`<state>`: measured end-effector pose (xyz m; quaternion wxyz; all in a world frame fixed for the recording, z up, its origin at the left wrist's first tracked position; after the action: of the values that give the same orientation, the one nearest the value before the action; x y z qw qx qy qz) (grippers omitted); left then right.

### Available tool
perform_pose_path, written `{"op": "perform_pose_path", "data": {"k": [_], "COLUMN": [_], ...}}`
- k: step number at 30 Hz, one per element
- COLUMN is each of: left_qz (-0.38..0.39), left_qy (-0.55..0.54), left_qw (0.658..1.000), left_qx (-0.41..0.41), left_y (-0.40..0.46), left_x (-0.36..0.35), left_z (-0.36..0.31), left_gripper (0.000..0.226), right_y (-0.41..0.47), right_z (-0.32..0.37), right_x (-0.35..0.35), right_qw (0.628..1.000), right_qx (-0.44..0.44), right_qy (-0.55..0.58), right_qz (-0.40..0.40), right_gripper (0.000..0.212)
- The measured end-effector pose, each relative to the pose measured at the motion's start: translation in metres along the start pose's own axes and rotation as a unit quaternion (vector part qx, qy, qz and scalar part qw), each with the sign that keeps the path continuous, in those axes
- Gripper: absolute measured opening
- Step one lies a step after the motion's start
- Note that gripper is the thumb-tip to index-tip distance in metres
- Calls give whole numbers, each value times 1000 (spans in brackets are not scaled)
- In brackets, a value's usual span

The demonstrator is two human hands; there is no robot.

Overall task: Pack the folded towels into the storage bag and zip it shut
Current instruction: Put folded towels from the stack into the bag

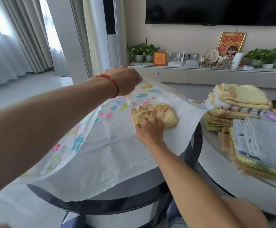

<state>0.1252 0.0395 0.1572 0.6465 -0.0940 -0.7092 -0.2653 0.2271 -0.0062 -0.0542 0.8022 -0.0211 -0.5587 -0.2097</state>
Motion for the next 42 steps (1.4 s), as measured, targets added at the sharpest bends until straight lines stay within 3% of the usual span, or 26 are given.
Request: {"op": "perform_pose_path", "data": {"k": [2, 5, 14, 17, 22, 27, 31, 34, 36, 38, 42], "left_qz": [-9, -22, -40, -37, -51, -76, -84, -71, -67, -63, -57], "left_qy": [0, 3, 13, 18, 35, 44, 58, 54, 57, 53, 56], "left_qw": [1000, 1000, 999, 999, 998, 995, 992, 994, 995, 995, 996], "left_qx": [-9, -17, -27, -25, -21, -40, -70, -60, -52, -46, -41], "left_y": [-2, -4, -10, -11, -20, -30, -34, -34, -35, -35, -31], "left_x": [-1, -4, -6, -10, -16, -27, -39, -45, -46, -46, -47], "left_z": [2, 4, 6, 3, -17, -36, -43, -45, -48, -50, -51], "left_gripper": [41, 40, 41, 45, 45, 39, 40, 43, 44, 44, 38], "right_y": [20, 48, 73, 66, 14, -68, -124, -145, -156, -167, -174], "right_z": [-15, -36, -66, -48, -22, -53, -130, -211, -262, -293, -320], "right_x": [-5, -2, 2, 13, 46, 104, 164, 212, 230, 231, 227], "right_qw": [998, 996, 984, 982, 953, 958, 971, 969, 957, 942, 928], "right_qx": [-9, 21, -3, 47, 209, 242, 189, 11, -172, -300, -358], "right_qy": [-27, -49, -113, -132, -190, -136, -134, -204, -205, -137, -18], "right_qz": [54, 76, 135, 127, 108, 68, -59, -140, -114, -61, -104], "right_gripper": [59, 67, 64, 62, 42, 24, 23, 28, 40, 55, 78]}}
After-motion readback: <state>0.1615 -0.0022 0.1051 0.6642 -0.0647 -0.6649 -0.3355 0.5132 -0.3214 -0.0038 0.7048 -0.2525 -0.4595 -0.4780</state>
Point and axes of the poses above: each hand's wrist, its own y-axis towards the middle knuckle, its own x-axis out of the back of the hand, z = x × y, the point moved 5 cm from there along y, towards the middle knuckle, and after that the axes turned 14 degrees about x, right-handed, at the moved point
